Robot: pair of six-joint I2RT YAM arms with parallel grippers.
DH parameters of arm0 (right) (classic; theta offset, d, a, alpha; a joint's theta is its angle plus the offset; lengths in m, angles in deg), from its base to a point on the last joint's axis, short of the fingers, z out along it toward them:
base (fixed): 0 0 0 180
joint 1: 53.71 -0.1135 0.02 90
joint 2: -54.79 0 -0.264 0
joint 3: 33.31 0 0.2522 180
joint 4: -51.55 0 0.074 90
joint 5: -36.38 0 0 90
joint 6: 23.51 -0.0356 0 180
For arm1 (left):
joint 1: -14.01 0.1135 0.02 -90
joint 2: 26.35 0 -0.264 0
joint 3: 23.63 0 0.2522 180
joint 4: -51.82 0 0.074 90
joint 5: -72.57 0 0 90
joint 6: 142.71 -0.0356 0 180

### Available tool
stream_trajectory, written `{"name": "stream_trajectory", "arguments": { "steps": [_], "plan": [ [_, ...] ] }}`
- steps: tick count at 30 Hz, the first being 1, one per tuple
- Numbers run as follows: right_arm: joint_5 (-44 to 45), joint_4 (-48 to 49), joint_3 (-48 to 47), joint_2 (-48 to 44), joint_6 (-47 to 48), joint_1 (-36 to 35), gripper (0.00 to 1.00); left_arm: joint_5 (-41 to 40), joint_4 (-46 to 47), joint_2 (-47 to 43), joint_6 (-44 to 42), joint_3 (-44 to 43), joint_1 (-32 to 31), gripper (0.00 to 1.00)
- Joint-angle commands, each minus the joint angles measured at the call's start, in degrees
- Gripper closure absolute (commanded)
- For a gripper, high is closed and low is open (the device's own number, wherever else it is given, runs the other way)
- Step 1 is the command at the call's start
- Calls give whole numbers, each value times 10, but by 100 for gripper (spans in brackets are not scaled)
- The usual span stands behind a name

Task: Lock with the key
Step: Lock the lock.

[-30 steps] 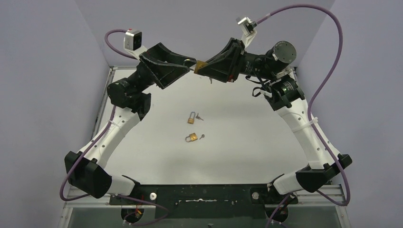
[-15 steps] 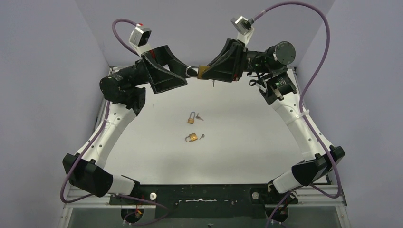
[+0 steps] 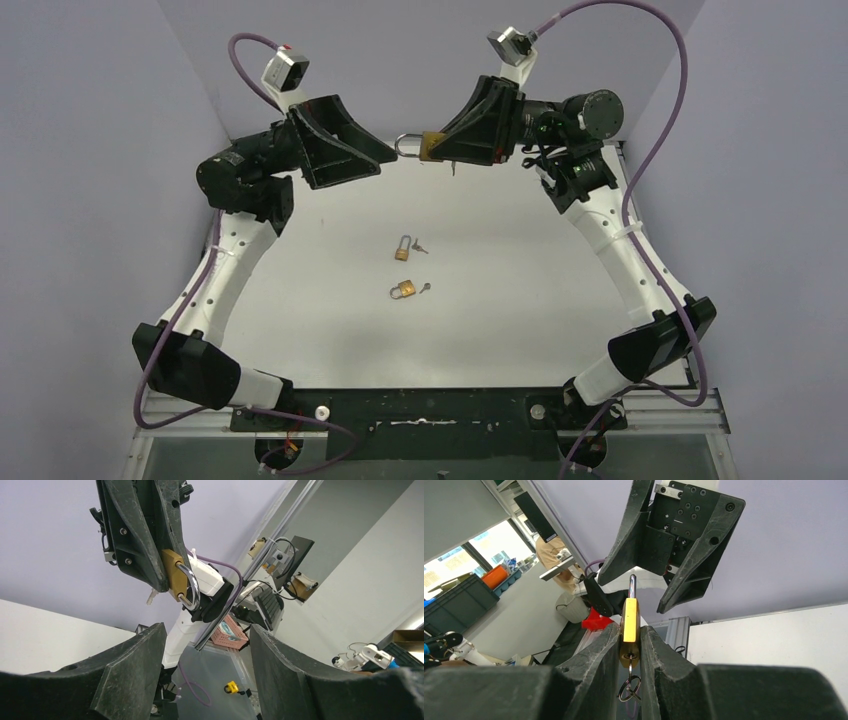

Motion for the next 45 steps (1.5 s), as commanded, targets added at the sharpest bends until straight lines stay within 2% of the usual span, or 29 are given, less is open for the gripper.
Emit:
{"name": "stream_trajectory", "arguments": {
  "steps": [1, 6, 12, 17, 25, 29, 38, 45],
  "plan": [
    [-6, 52, -33, -5, -21, -9, 100, -18, 18, 4, -3, -40, 8, 42],
    [-12, 53, -29, -5, -21, -14, 100, -30, 52, 24, 32, -72, 7, 44],
    [-16, 56, -29, -2, -22, -19, 100, -37, 123, 56, 108, -107, -1, 56],
    [-16, 57, -31, -1, -22, -19, 100, -42, 168, 68, 155, -105, -6, 58],
    [-16, 57, -34, 2, -22, -19, 100, -14, 168, 76, 162, -120, -39, 57],
    [-17, 57, -36, 1, -23, -19, 100, -13, 168, 77, 162, -124, -40, 64],
    [-18, 56, -34, 1, -21, -19, 100, -13, 168, 84, 162, -131, -52, 65],
    [-19, 55, -32, 0, -21, -20, 100, -14, 167, 96, 161, -137, -64, 75]
  ]
}}
